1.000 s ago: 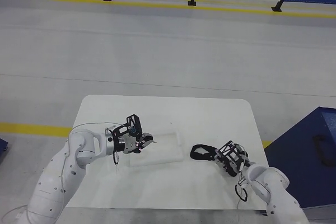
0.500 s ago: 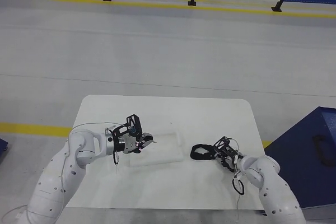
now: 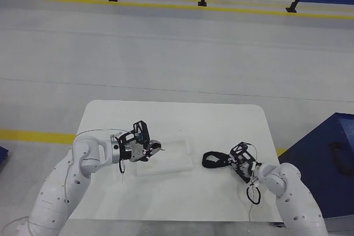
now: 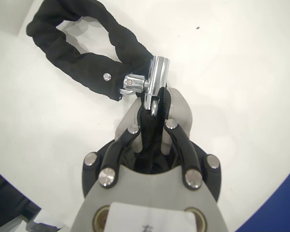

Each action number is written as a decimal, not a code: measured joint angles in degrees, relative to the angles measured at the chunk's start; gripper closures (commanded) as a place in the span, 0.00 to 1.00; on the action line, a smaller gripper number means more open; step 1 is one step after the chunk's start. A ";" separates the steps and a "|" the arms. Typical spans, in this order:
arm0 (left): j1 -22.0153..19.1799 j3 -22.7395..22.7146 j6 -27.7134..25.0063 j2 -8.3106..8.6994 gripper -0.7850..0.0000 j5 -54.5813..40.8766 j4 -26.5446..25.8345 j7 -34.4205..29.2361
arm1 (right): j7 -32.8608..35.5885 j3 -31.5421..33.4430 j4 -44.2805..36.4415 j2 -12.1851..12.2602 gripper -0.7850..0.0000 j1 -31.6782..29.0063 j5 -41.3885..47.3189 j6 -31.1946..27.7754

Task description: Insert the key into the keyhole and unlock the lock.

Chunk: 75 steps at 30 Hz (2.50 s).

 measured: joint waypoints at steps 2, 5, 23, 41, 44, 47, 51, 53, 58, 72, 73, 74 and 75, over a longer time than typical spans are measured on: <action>0.00 0.00 0.00 0.00 1.00 0.00 0.00 0.00 | 0.20 1.68 1.38 0.32 1.00 0.28 3.91 -2.49; 0.00 0.00 0.00 0.00 1.00 0.00 0.00 0.00 | 0.20 3.37 3.41 0.71 1.00 0.79 8.30 -5.00; 0.00 0.00 0.00 0.00 1.00 0.00 0.00 0.00 | -1.40 5.33 5.65 2.23 1.00 -0.39 22.56 -13.77; 0.00 0.00 0.00 0.00 1.00 0.00 0.00 0.00 | -1.13 7.03 9.68 3.57 1.00 -0.92 42.27 -24.75; 0.00 0.00 0.00 0.00 1.00 0.00 0.00 0.00 | -5.55 6.84 4.37 3.71 1.00 -3.35 48.95 -24.88; 0.00 0.00 0.00 0.00 1.00 0.00 0.00 0.00 | -8.64 8.39 1.55 4.32 1.00 -5.17 56.98 -24.87; 0.00 0.00 0.00 0.00 1.00 0.00 0.00 0.00 | -6.67 8.83 -0.42 5.04 1.00 -5.98 69.98 -24.86; 0.00 0.00 0.00 0.00 1.00 0.00 0.00 0.00 | -3.53 8.71 -1.01 5.33 1.00 -5.93 77.69 -24.86; 0.00 0.00 0.00 0.00 1.00 0.00 0.00 0.00 | 5.42 7.53 -0.21 5.56 1.00 -5.33 96.11 -24.86; 2.65 -0.61 9.43 0.09 1.00 16.21 -7.00 20.64 | 5.75 1.19 -4.70 6.18 1.00 -5.54 93.91 -23.23; 2.97 -0.21 10.97 0.11 1.00 19.87 -7.10 25.97 | 5.09 -0.05 -5.07 6.57 1.00 -5.46 92.62 -23.87; 3.09 0.14 12.13 0.13 1.00 22.51 -6.86 29.89 | 4.50 -0.98 -5.18 6.89 1.00 -5.41 91.55 -24.44; 3.10 0.50 13.43 0.14 1.00 25.07 -6.43 33.64 | 4.15 -1.89 -5.33 7.21 1.00 -5.32 90.83 -24.79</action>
